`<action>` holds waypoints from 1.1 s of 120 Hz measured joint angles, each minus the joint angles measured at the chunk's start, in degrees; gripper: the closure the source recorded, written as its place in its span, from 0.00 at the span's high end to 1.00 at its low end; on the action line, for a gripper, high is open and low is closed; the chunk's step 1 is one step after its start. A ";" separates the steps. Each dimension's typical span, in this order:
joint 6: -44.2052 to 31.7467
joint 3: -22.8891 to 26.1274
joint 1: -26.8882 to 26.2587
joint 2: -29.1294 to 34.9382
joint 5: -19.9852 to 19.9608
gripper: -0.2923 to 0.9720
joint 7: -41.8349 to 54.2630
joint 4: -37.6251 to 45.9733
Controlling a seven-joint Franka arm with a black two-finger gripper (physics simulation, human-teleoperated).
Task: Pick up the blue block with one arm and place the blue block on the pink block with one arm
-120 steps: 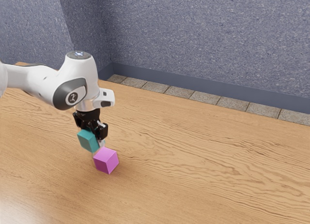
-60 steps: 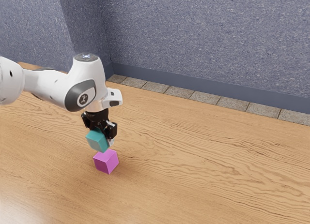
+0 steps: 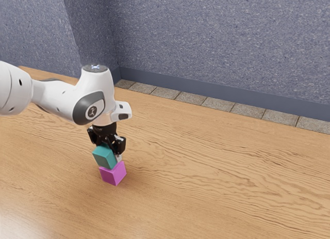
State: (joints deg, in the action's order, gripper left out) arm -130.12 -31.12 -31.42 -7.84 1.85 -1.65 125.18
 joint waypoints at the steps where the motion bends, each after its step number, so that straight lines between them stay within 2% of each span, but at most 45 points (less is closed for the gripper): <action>1: 0.00 0.00 0.00 0.00 0.00 0.50 -0.02 0.00; 40: -0.03 0.04 -0.19 -0.18 -0.03 0.50 -0.63 0.28; 44: -0.03 0.04 -0.22 -0.19 -0.07 0.52 -0.63 0.29; 49: -0.02 0.05 -0.30 -0.19 -0.18 0.59 -0.56 0.28; 57: -0.01 0.02 -0.42 -0.16 -0.41 0.59 -0.35 0.27; 81: 0.04 0.09 -0.45 -0.03 -0.58 0.68 0.04 0.26; 118: 0.13 0.10 -0.54 0.22 -0.60 0.73 0.42 0.26; 132: 0.43 0.10 -0.81 4.84 -0.32 0.74 0.52 0.77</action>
State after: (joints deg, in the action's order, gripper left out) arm -129.70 -31.02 -32.23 -3.00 1.52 -1.13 125.95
